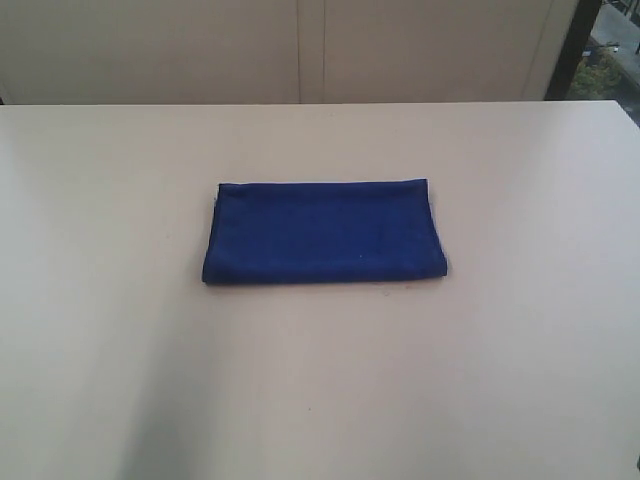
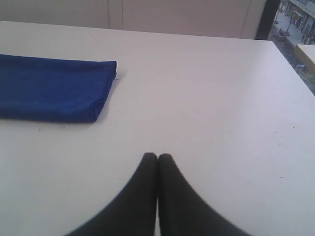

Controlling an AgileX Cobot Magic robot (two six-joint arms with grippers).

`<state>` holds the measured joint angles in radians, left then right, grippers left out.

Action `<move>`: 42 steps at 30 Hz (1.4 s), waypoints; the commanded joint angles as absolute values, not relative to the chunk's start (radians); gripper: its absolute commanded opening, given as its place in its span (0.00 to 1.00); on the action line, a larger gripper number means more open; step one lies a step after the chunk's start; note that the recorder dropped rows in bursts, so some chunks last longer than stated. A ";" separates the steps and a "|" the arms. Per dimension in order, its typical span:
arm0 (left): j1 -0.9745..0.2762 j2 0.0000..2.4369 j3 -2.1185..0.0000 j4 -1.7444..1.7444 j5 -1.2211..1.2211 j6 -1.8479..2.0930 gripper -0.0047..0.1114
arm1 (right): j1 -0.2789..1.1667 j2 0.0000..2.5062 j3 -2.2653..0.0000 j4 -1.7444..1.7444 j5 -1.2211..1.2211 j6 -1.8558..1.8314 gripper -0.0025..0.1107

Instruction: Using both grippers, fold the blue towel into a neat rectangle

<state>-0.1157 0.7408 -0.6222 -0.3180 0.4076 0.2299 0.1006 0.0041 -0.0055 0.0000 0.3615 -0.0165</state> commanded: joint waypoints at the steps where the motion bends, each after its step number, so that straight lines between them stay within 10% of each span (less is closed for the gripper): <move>1: -0.113 0.733 -0.617 -0.329 0.415 0.236 0.04 | 0.094 0.000 0.000 0.000 0.347 -0.020 0.02; 20: -0.097 0.604 -0.602 -0.274 0.419 0.278 0.04 | 0.094 0.000 0.000 0.000 0.347 -0.020 0.02; 42: -0.021 0.000 -0.063 -0.148 0.411 0.273 0.04 | 0.094 0.000 0.000 0.000 0.347 -0.020 0.02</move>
